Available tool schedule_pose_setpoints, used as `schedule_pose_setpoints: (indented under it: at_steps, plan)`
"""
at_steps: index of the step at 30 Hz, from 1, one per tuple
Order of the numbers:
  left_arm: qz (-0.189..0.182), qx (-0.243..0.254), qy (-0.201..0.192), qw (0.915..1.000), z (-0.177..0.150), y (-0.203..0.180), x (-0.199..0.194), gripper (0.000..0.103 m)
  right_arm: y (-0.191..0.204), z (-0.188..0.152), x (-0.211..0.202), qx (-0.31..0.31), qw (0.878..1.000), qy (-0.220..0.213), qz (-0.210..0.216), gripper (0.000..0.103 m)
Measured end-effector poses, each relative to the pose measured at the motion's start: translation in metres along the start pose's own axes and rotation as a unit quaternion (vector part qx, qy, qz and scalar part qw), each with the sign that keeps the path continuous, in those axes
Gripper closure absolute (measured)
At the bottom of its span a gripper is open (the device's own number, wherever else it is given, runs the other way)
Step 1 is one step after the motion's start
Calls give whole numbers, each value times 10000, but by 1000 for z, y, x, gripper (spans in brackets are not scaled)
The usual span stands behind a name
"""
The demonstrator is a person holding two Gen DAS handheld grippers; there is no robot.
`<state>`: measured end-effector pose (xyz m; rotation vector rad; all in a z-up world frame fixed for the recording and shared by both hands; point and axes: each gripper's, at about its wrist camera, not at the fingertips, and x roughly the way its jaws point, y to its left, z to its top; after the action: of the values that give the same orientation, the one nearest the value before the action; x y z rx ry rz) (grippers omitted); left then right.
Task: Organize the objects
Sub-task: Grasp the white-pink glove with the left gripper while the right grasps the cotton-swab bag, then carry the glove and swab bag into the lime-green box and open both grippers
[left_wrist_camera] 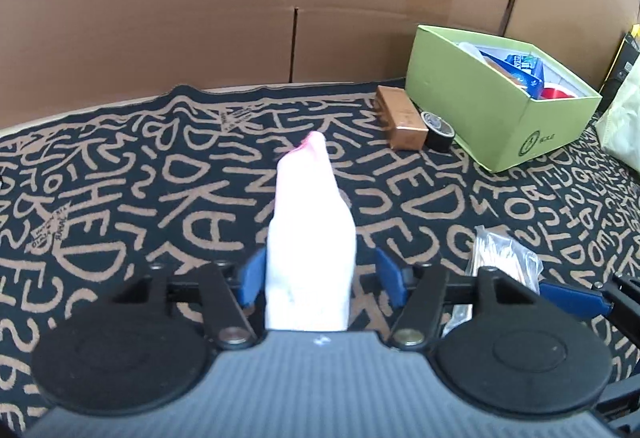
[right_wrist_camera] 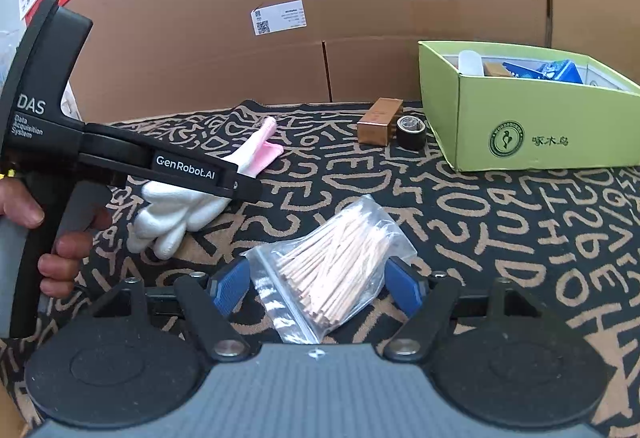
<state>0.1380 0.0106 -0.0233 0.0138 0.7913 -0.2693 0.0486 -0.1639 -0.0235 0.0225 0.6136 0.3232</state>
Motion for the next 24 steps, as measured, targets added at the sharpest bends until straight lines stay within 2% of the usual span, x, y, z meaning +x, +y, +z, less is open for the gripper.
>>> schedule_pose_setpoints:
  at_steps: [3, 4, 5, 6, 9, 10, 11, 13, 14, 17, 20, 24]
  plan:
    - [100, 144, 15, 9998, -1, -2, 2, 57, 5, -2, 6, -211, 9997, 45, -141, 28]
    - [121, 180, -1, 9998, -1, -2, 2, 57, 6, -4, 6, -303, 9994, 17, -189, 30]
    - [128, 187, -8, 9997, -2, -2, 2, 57, 7, -4, 6, -338, 9992, -8, -232, 41]
    - [142, 178, -19, 9997, -2, -1, 1, 57, 8, -4, 4, -347, 9992, -46, -210, 58]
    - [160, 184, -42, 9997, -3, 0, 1, 58, 4, -4, 2, -225, 9996, -110, -160, 68]
    - [195, 213, -52, 9996, -4, 0, 0, 71, 4, -4, 1, -171, 9996, -138, -155, 69]
    - [191, 250, -58, 9995, -4, -1, -2, 78, 2, -4, -1, -108, 9997, -167, -132, 73]
    - [40, 190, -36, 9998, -5, -1, -7, 88, -1, -5, -7, 56, 9997, -212, -60, 77]
    - [-59, 177, -51, 9998, -5, -2, -11, 89, -4, -5, -11, 122, 9996, -252, -16, 78]
    - [-290, 269, -263, 9989, 2, -14, -27, 90, -12, 0, -26, 202, 9989, -424, -32, 79]
    - [-676, 387, -548, 9955, 19, -32, -47, 90, -25, 14, -46, 250, 9969, -734, -116, 79]
    - [-1054, 639, -876, 9885, 49, -64, -65, 90, -49, 35, -70, 230, 9919, -1175, -411, 79]
